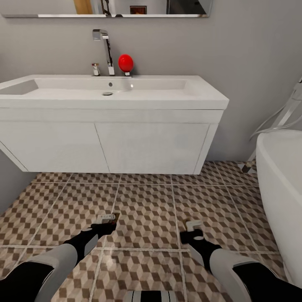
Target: Take the four mousetraps from the cabinet in the bathroom and place them on the bathroom floor. Make sure all four end up on the same floor surface, and ensure that at least two of them are either under or directly next to the same bathroom sink.
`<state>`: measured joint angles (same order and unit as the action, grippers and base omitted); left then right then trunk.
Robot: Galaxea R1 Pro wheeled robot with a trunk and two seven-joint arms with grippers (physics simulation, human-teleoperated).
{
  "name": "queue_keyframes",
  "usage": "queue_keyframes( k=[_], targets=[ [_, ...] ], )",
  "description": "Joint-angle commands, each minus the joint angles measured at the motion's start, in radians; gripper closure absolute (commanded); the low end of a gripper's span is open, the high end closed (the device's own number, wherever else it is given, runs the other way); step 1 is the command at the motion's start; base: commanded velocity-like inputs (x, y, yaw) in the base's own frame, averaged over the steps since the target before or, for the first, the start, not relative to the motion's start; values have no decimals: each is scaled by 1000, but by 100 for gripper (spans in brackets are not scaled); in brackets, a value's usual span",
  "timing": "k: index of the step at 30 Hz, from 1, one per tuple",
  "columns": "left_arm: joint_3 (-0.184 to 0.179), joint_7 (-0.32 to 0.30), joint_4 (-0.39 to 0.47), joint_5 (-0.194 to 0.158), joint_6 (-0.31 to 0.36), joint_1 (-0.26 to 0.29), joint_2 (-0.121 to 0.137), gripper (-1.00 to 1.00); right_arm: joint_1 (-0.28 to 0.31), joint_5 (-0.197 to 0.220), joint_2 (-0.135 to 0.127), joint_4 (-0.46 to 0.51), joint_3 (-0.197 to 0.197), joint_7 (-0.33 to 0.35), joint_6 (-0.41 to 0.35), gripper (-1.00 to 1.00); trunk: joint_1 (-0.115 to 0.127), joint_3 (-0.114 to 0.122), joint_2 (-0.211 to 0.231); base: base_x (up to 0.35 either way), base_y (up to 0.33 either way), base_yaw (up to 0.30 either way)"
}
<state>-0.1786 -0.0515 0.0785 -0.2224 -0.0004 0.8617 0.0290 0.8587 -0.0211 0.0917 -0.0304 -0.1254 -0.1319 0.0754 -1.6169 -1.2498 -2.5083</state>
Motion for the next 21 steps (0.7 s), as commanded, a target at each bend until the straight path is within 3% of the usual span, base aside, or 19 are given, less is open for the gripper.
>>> queue_keyframes(
  k=[1, 11, 21],
  targets=[
    [-9, -2, 1, -8, -2, 0, 1, 100, -2, -1, 1, -3, -7, -3, 6, 100, 0, -1, 0, 0, 0, 0],
    [-11, -3, 2, -2, -51, 0, 2, 100, -4, 3, 3, -3, -7, -1, -1, 100, 0, -1, 0, 0, 0, 0],
    [-12, 0, 9, 17, -59, 0, 3, 100, -4, 3, 2, -2, -7, -4, -1, 100, 0, -10, 0, 0, 0, 0]
  ],
)
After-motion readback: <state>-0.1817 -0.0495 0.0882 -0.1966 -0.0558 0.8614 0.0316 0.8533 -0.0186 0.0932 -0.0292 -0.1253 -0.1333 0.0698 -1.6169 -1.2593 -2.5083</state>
